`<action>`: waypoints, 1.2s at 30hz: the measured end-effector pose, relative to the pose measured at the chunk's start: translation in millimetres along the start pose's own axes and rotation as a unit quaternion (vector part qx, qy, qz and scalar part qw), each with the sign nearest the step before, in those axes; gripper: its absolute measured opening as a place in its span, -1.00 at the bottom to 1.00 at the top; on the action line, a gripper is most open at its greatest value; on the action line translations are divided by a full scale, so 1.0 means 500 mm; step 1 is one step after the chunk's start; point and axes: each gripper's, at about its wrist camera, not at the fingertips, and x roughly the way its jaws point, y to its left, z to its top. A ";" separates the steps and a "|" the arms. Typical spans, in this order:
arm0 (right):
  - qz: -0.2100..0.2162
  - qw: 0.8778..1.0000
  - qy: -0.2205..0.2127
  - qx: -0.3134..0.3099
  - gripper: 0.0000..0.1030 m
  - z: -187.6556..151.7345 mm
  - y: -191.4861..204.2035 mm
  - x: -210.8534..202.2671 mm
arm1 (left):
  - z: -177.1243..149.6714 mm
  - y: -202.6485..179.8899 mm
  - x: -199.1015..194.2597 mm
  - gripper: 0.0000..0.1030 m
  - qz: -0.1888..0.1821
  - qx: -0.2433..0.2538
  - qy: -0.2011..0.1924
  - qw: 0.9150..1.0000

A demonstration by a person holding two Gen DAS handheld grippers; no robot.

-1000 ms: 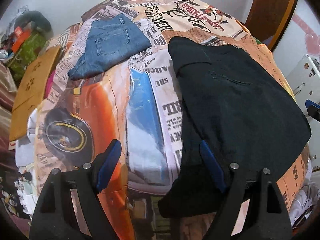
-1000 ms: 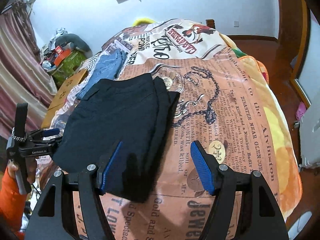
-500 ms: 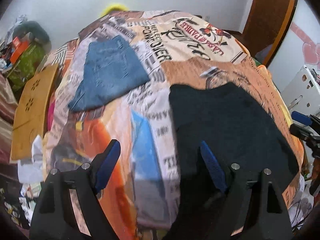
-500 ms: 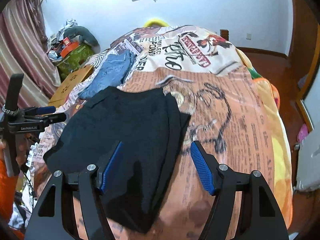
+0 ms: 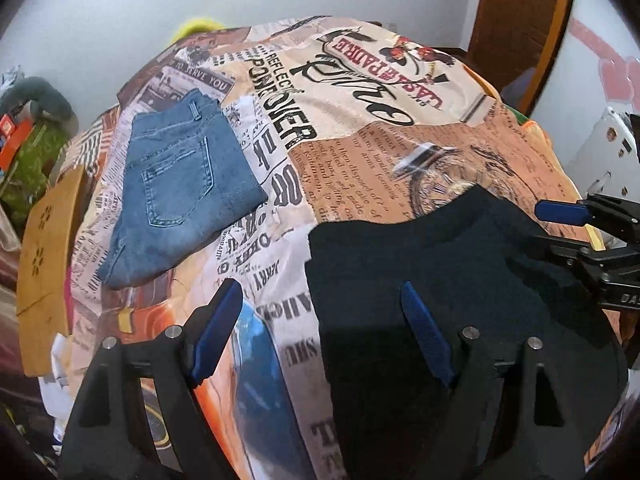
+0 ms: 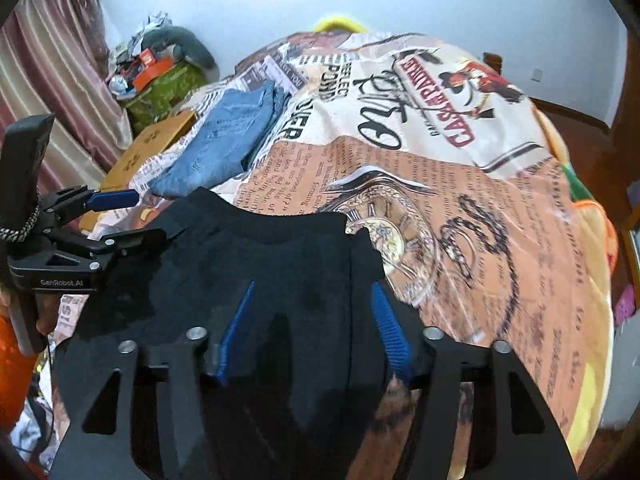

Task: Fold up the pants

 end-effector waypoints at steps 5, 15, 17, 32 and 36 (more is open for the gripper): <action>-0.017 1.000 0.016 -0.010 -0.29 0.020 -0.005 0.041 | 0.004 0.010 0.025 0.47 -0.026 -0.011 0.007 1.000; -0.005 0.999 -0.029 -0.045 -0.77 0.013 0.011 0.018 | 0.014 0.017 0.025 0.33 -0.062 -0.027 0.015 0.998; -0.013 0.997 -0.054 -0.053 -0.80 0.018 0.017 -0.006 | 0.018 0.015 0.010 0.32 -0.050 -0.018 0.002 0.999; -0.044 0.998 0.009 -0.043 -0.79 -0.001 -0.022 0.061 | 0.006 0.054 0.046 0.34 -0.052 -0.052 0.021 0.997; -0.046 0.998 0.013 -0.033 -0.74 0.024 -0.014 0.027 | 0.015 0.046 0.017 0.33 -0.036 -0.041 0.015 0.998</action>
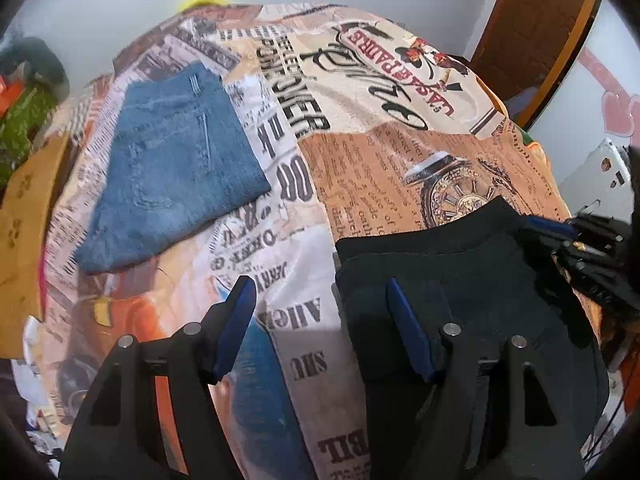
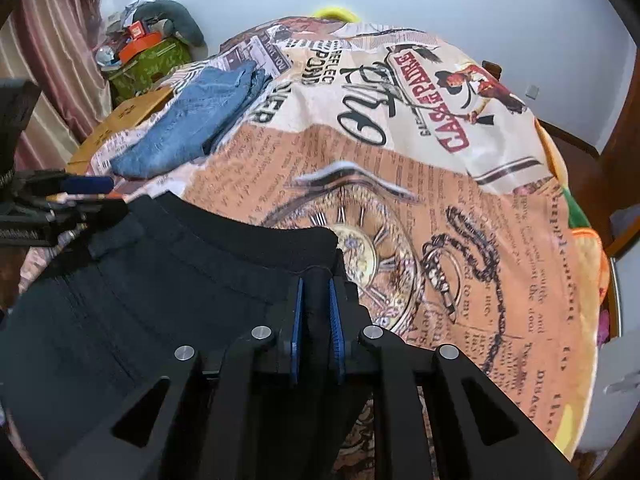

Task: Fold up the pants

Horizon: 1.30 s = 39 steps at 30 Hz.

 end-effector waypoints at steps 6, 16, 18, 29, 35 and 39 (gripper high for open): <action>0.035 0.999 -0.033 0.005 -0.27 0.005 0.030 -0.084 | 0.003 -0.037 -0.078 0.33 -0.021 0.023 -0.033 0.999; 0.067 0.997 0.036 -0.024 -0.22 -0.099 0.118 -0.056 | -0.094 -0.093 -0.042 0.34 -0.015 0.059 0.031 0.998; 0.064 0.997 0.030 -0.023 -0.22 -0.116 0.119 -0.064 | -0.124 -0.087 -0.044 0.36 -0.020 0.057 0.035 0.998; 0.038 0.999 0.022 0.003 -0.17 -0.173 0.098 -0.126 | -0.232 -0.031 -0.102 0.56 -0.044 -0.011 0.014 0.999; 0.008 1.000 0.011 -0.001 -0.16 -0.204 0.105 -0.158 | -0.256 -0.024 -0.132 0.56 -0.023 -0.008 0.005 1.000; 0.009 1.000 0.005 0.021 -0.09 -0.228 0.090 -0.179 | -0.268 -0.013 -0.145 0.56 -0.004 -0.008 0.006 1.000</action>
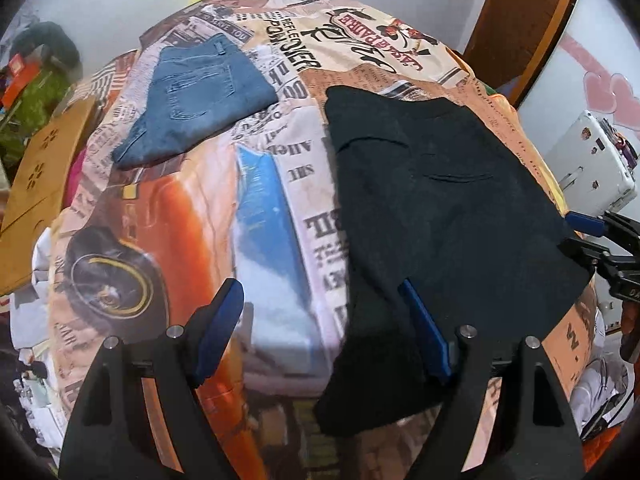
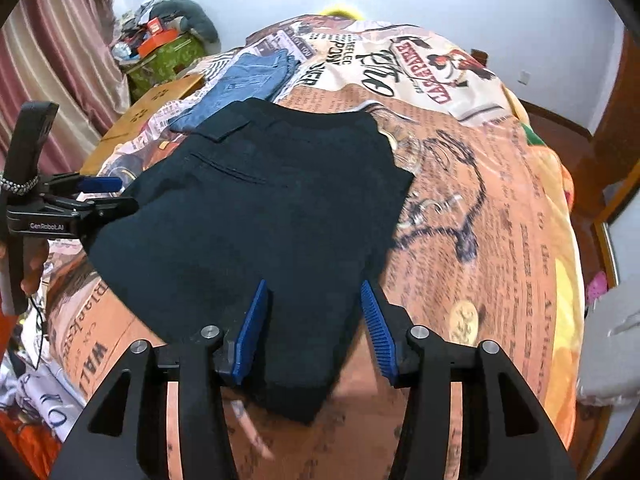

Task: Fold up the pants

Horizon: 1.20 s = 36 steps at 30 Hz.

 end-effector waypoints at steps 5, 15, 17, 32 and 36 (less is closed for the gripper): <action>-0.019 0.999 -0.014 0.025 -0.03 -0.029 -0.023 -0.038 | 0.005 0.016 -0.020 0.56 0.011 -0.007 0.003 1.000; -0.009 0.995 -0.030 0.092 -0.03 -0.021 -0.083 -0.062 | 0.085 0.018 -0.018 0.56 -0.022 -0.029 0.005 0.999; 0.003 0.995 -0.028 0.097 -0.02 -0.012 -0.083 -0.045 | 0.103 0.010 0.007 0.56 -0.047 -0.033 0.019 0.998; 0.103 0.982 0.023 0.158 0.07 0.025 -0.118 0.090 | 0.153 -0.015 0.157 0.71 -0.129 -0.041 0.108 0.985; 0.129 0.977 0.026 0.168 0.10 0.035 -0.125 0.104 | 0.170 -0.031 0.177 0.79 -0.137 -0.031 0.118 0.983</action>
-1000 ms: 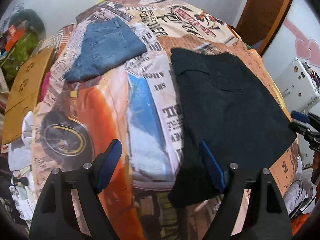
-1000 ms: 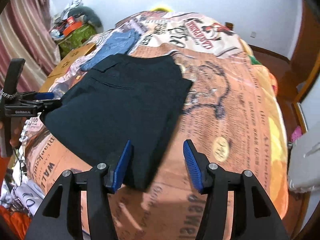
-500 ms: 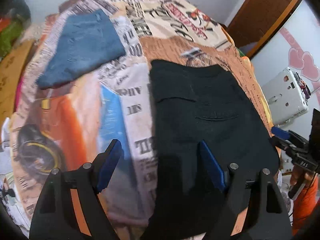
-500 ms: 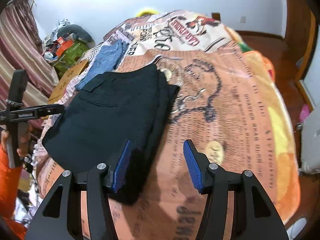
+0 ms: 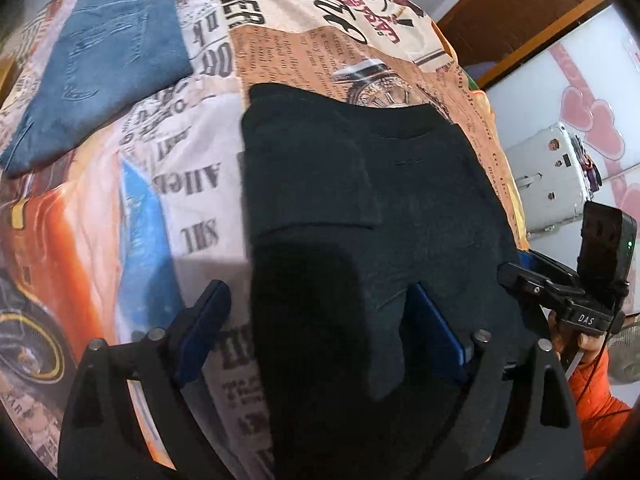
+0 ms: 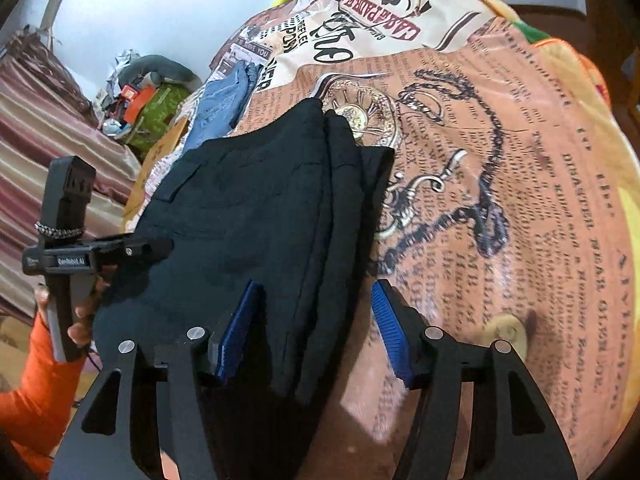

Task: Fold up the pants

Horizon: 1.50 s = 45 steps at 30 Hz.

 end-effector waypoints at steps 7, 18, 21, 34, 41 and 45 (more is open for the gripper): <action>0.005 1.000 0.007 -0.017 0.13 0.019 0.019 0.021 | 0.031 -0.036 0.024 0.79 -0.017 0.012 0.008 1.000; -0.011 0.999 -0.010 -0.042 -0.57 0.035 0.034 -0.010 | 0.024 -0.019 -0.015 -0.26 -0.003 -0.001 -0.033 0.999; -0.011 0.998 -0.024 -0.054 -0.63 0.038 0.051 -0.022 | 0.020 -0.017 -0.027 -0.37 -0.011 -0.001 -0.037 0.999; -0.006 0.990 -0.074 -0.120 -0.70 0.081 0.159 -0.069 | -0.013 -0.058 -0.144 -0.56 0.030 0.040 -0.121 0.991; 0.004 0.980 -0.109 -0.164 -0.71 0.130 0.234 -0.087 | -0.005 -0.041 -0.253 -0.57 0.051 0.038 -0.188 0.980; 0.013 0.973 -0.129 -0.190 -0.71 0.164 0.281 -0.084 | 0.006 -0.021 -0.314 -0.57 0.068 0.035 -0.223 0.972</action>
